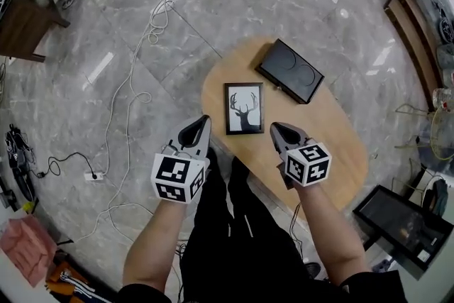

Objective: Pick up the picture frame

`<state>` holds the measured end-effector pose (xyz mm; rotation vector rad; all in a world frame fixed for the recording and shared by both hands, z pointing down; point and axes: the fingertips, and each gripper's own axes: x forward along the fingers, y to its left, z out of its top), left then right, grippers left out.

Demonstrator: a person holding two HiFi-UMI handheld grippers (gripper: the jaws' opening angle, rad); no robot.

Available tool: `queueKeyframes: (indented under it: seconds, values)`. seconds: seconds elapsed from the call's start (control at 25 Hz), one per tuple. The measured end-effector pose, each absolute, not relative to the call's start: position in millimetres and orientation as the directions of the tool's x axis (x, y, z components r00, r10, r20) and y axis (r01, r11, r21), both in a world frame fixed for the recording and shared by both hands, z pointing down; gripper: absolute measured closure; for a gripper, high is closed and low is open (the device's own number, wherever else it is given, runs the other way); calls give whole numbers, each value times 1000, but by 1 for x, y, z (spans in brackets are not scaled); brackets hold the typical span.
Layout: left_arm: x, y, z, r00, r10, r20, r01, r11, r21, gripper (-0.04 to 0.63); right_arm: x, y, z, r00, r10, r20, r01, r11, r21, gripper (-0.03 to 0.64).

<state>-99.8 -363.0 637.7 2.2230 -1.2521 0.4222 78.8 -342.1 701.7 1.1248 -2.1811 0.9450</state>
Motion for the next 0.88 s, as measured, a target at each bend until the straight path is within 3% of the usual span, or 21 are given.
queueKeyframes:
  seconds: [0.48, 0.72, 0.88]
  values:
    - [-89, -353, 775, 538, -564, 627, -842, -388, 374, 588, 90, -339, 849, -426, -384, 819, -881, 384, -278, 543]
    - [-90, -351, 806, 549, -538, 639, -835, -384, 394, 588, 96, -336, 912, -374, -291, 881, -902, 336, -272, 473]
    - [-92, -354, 819, 559, -527, 640, -828, -390, 402, 588, 99, -344, 931, -324, -274, 905, -920, 312, -235, 472]
